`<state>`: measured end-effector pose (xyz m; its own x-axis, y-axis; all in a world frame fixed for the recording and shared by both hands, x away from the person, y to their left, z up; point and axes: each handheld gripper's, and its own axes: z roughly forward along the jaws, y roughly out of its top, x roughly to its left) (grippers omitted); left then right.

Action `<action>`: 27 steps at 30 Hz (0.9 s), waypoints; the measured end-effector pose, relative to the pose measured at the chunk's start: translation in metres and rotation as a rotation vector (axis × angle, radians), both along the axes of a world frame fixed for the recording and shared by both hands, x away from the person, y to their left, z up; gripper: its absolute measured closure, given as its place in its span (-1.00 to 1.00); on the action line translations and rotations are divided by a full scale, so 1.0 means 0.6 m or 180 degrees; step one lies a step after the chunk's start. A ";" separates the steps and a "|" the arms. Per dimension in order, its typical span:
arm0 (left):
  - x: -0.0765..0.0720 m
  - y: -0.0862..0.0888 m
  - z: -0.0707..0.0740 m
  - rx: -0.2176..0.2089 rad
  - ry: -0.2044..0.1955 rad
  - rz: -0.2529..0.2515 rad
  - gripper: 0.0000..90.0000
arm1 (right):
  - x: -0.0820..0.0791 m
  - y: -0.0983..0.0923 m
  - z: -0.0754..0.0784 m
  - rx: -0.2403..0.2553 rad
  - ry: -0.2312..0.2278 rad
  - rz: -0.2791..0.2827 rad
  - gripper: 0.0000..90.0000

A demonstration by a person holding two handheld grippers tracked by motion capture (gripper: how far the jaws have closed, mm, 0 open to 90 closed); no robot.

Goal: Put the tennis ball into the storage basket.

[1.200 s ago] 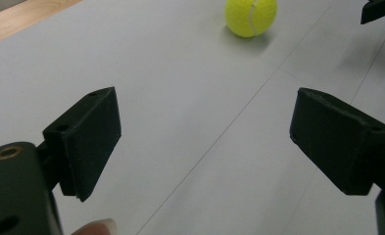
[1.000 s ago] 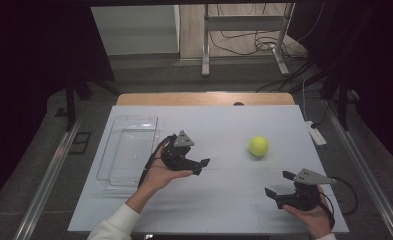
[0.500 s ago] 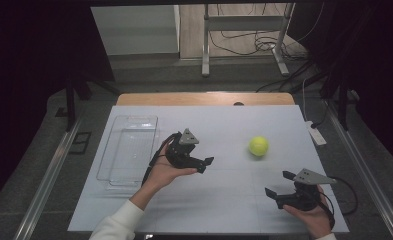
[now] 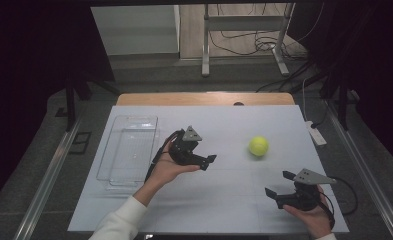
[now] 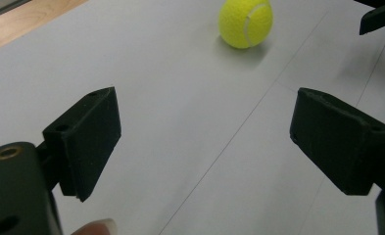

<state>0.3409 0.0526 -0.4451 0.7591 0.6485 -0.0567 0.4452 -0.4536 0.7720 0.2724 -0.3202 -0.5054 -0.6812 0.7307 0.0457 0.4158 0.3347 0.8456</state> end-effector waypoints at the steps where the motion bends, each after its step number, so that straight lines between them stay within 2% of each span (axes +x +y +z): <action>1: 0.000 0.000 0.000 0.0000 0.0000 0.0000 -0.71 | 0.000 0.000 0.000 0.0000 0.0000 0.0000 -0.86; 27: 0.012 -0.026 0.010 0.0031 -0.0033 -0.0080 -0.71 | 0.000 0.000 0.000 -0.0004 0.0007 -0.0003 -0.86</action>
<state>0.3481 0.0373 -0.4388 0.7756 0.6298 -0.0426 0.4257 -0.4721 0.7720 0.2725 -0.3205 -0.5056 -0.6805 0.7313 0.0463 0.4180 0.3354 0.8442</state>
